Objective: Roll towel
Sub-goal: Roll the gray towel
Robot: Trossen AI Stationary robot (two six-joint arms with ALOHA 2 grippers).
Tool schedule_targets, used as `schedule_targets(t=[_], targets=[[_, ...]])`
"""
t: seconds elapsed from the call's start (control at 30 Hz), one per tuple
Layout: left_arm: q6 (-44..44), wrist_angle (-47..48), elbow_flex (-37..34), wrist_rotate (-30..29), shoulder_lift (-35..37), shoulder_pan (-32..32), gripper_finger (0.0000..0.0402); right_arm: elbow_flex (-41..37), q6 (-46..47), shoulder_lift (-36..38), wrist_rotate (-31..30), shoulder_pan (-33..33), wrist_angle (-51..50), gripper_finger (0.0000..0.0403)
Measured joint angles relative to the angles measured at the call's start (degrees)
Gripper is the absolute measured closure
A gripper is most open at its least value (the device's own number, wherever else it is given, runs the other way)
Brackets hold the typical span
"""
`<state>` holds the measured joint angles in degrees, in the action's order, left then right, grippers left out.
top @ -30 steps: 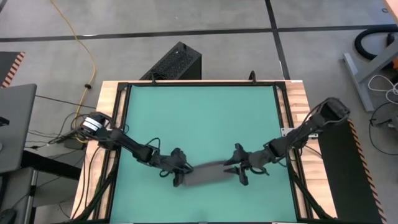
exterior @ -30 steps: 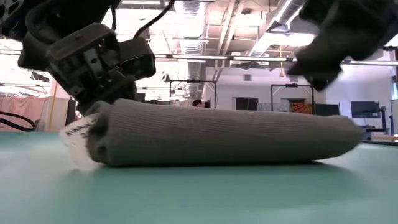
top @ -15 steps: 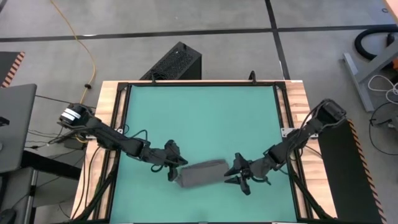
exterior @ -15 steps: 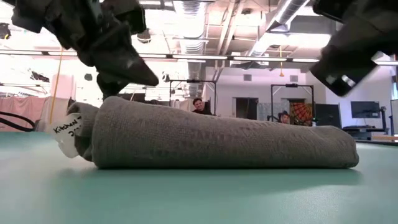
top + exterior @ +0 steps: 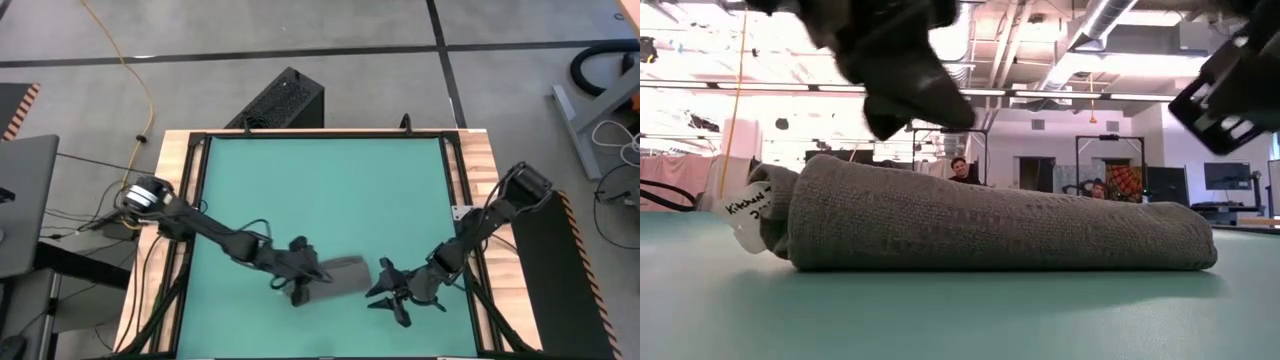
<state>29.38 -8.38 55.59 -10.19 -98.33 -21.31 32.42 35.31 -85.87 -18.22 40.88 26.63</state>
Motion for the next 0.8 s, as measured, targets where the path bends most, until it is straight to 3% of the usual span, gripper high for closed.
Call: schedule_targets(t=[0.17, 0.4, 0.63, 0.8], targets=[[-4.21, 12.19, 12.64, 2.33, -5.41, 1.36, 0.0378, -0.02, -3.39, 0.88, 0.01, 2.21, 0.74, 0.0237], [-9.04, 24.41, 25.5, 2.06, -11.77, 1.41, 0.0308, -0.02, -4.32, 0.95, 0.0, 4.61, 0.17, 0.0237], [-2.98, 27.49, 29.0, 2.44, -15.43, 3.95, 0.0238, -0.02, -4.67, 0.95, -0.15, 7.9, -0.28, 0.0237], [-2.2, 27.52, 29.0, 2.68, -15.45, 5.48, 0.0215, -0.04, -5.82, 0.95, -0.31, 9.45, -0.62, 0.0237]])
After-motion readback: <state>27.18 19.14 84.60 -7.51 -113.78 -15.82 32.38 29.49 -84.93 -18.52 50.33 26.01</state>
